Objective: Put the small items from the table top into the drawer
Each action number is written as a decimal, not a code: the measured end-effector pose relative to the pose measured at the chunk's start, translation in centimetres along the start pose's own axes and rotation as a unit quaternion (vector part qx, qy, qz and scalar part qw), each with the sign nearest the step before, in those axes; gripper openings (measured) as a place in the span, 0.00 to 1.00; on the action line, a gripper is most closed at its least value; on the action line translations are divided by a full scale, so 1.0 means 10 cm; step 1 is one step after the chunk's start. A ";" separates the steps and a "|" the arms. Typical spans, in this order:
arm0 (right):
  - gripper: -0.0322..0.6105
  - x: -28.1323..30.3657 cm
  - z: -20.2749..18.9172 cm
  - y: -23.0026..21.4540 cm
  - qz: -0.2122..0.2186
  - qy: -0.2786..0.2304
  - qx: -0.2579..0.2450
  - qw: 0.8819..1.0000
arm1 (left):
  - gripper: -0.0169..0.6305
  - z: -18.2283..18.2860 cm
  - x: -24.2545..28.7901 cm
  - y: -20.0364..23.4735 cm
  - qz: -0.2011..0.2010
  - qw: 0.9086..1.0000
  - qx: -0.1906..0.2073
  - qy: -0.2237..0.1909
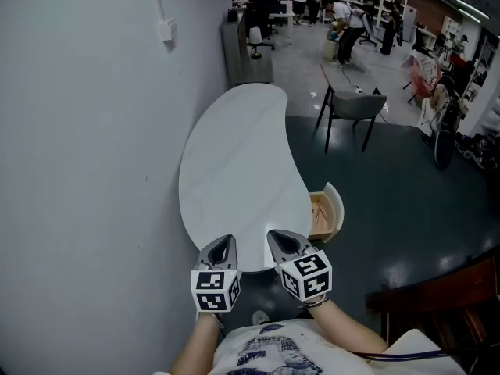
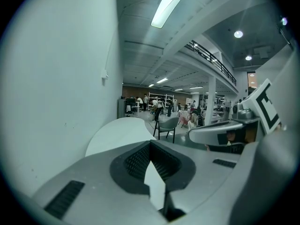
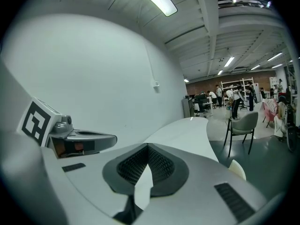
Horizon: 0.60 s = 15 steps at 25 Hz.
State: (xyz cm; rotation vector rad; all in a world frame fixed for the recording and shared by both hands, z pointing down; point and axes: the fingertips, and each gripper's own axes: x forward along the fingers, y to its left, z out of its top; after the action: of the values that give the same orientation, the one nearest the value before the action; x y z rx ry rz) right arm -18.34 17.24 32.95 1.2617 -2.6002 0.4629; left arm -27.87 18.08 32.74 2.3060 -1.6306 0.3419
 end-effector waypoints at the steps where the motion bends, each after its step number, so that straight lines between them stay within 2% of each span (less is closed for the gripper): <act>1: 0.08 -0.01 0.00 0.00 0.000 0.000 0.000 1.000 | 0.06 0.00 0.00 -0.01 -0.001 1.000 0.000 0.000; 15: 0.08 -0.02 -0.03 -0.03 -0.002 0.004 0.005 1.000 | 0.06 -0.02 0.03 -0.05 -0.008 1.000 -0.001 0.002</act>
State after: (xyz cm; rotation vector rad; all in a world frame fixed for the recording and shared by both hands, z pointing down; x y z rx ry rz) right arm -17.92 17.33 33.21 1.2649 -2.5923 0.4783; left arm -27.30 18.08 32.94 2.3145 -1.6096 0.3403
